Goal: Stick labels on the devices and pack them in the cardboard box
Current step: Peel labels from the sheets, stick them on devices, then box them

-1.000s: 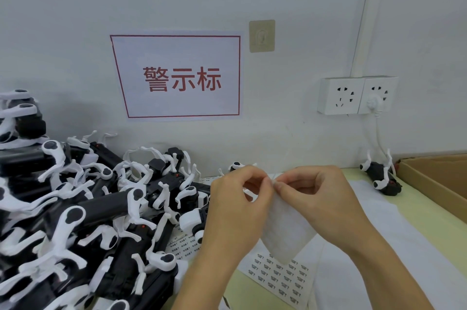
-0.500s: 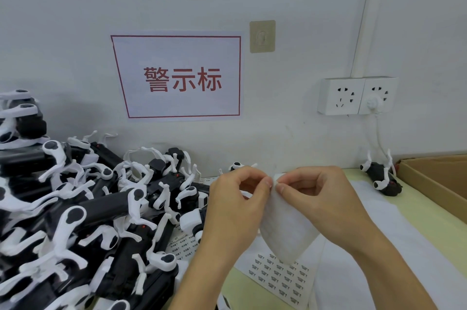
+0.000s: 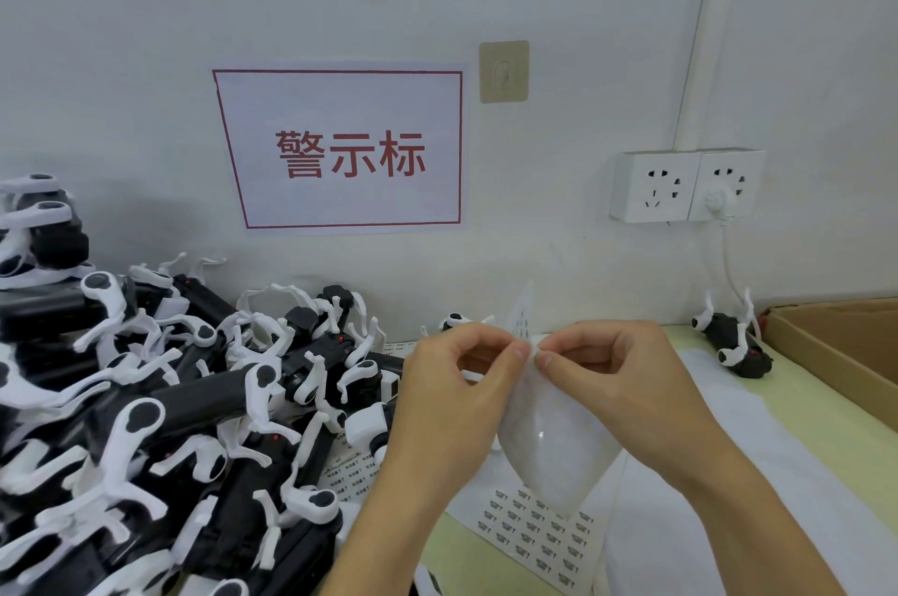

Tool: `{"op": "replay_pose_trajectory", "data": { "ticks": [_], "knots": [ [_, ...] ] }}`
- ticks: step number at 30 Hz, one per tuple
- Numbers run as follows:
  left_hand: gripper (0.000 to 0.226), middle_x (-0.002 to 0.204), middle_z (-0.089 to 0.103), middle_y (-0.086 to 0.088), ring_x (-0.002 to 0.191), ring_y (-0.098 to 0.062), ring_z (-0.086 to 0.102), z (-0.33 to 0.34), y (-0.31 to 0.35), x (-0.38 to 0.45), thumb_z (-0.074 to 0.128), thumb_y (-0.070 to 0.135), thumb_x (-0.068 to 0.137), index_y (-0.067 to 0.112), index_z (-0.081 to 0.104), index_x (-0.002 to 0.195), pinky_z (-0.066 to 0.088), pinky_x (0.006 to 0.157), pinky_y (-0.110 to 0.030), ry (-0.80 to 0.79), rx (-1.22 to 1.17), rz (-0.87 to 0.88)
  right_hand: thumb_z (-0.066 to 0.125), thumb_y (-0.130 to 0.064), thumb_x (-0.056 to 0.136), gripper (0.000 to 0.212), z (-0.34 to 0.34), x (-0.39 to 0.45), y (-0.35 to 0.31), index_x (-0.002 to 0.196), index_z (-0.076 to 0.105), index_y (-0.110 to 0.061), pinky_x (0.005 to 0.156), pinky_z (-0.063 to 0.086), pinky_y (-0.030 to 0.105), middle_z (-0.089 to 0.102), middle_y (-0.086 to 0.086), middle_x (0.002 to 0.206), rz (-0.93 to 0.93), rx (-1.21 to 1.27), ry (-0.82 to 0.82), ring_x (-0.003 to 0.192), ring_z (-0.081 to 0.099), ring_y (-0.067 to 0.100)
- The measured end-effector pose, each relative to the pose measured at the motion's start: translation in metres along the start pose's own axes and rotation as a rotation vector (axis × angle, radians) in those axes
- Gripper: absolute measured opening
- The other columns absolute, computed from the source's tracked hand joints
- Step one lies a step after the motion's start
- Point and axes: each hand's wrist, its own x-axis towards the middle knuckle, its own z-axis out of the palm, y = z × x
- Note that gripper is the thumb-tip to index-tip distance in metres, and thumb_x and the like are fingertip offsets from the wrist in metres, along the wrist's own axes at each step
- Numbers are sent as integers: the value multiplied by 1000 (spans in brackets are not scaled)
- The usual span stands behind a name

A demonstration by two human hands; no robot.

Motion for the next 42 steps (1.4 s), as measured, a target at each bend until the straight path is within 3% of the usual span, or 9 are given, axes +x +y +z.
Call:
{"op": "replay_pose_trajectory", "data": {
  "ticks": [8,15,22,27,28,30,32,35,42],
  "knots": [
    [17,74,73,6,76,-10,69,0,-2,0,68,11,92,21,76,80,59,77,-42,21,58,13,73,-8,84,20,-2,1,0,75,79,-26,66,51,14,76,-2,74,-8,-45,-10,73,72,8],
    [19,71,73,1,71,-14,69,-1,-4,1,67,8,92,18,74,78,59,74,-37,38,5,-27,74,-14,84,15,-4,0,1,76,78,-26,65,49,14,76,-2,76,49,-54,-12,74,71,8],
    [19,67,72,-3,59,-14,66,-4,-8,4,66,4,92,12,74,77,57,59,-23,119,-168,-205,73,-18,85,16,-32,2,18,73,78,-27,62,46,21,76,-6,74,265,-154,100,65,70,4],
    [18,68,73,-5,57,-14,66,-4,-9,4,67,5,92,13,75,78,59,59,-26,163,-152,-204,65,-22,90,14,-54,3,42,78,72,-21,63,42,25,70,-7,80,489,-602,153,75,63,15],
    [19,67,73,-4,56,-12,66,-4,-9,4,67,5,91,14,75,77,58,57,-24,180,-143,-199,63,-25,92,8,-53,3,43,85,67,-25,67,42,26,68,-4,88,511,-738,128,82,62,18],
    [21,66,72,-3,55,-9,65,-4,-8,4,68,5,90,16,74,74,53,53,-17,218,-121,-184,60,-29,94,24,-47,3,37,115,68,-22,80,45,29,69,-1,111,471,-893,161,103,62,22],
    [21,65,73,-1,56,-9,65,-3,-7,3,70,6,89,18,74,73,52,53,-17,253,-91,-166,62,-25,93,17,-36,5,26,103,74,-22,73,50,25,74,-10,93,311,-671,208,93,67,17],
    [18,67,73,2,63,-15,70,-3,-7,3,71,9,88,20,74,74,60,64,-33,316,-31,-126,61,-17,92,20,-3,2,-4,86,77,-28,49,46,14,74,-9,71,192,-218,34,62,68,5],
    [14,67,73,5,64,-13,71,-4,1,-2,73,12,87,21,76,76,60,65,-37,376,19,-52,52,-7,93,38,36,-5,-18,95,80,-33,49,42,13,68,-4,66,104,42,-82,54,57,7]
  ]
}}
